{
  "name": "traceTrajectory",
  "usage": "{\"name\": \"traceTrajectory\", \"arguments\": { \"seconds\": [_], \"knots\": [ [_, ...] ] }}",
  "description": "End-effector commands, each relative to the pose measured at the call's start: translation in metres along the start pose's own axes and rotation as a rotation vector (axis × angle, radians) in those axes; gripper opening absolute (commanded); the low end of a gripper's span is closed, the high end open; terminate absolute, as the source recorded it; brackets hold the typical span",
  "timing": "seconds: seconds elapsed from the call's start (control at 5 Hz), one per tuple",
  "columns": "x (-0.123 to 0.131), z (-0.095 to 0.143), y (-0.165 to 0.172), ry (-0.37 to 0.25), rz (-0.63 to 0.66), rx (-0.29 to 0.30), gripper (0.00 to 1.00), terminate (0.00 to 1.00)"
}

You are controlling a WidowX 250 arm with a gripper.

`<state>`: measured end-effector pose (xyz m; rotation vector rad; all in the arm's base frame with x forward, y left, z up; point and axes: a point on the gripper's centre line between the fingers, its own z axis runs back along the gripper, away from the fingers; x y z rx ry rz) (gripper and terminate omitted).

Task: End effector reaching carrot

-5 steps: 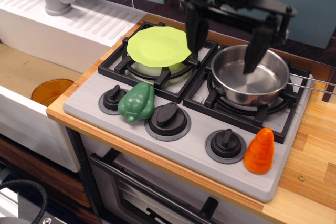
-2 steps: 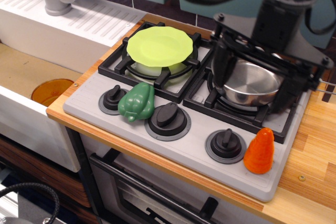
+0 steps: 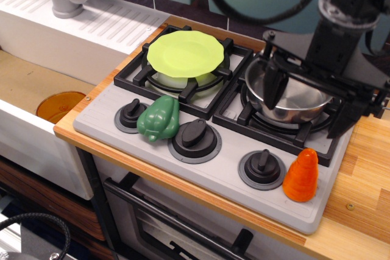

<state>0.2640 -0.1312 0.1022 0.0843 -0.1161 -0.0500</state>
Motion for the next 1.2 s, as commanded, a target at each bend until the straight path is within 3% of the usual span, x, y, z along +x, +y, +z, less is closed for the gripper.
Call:
{"name": "traceTrajectory", "arguments": {
  "seconds": [0.0, 0.8, 1.0],
  "knots": [
    [0.001, -0.012, -0.012, -0.056, 0.008, -0.022, 1.00, 0.00],
    [-0.010, -0.051, -0.019, -0.099, 0.032, -0.067, 1.00, 0.00],
    [-0.010, -0.051, -0.019, -0.099, 0.032, -0.067, 1.00, 1.00]
  ]
}}
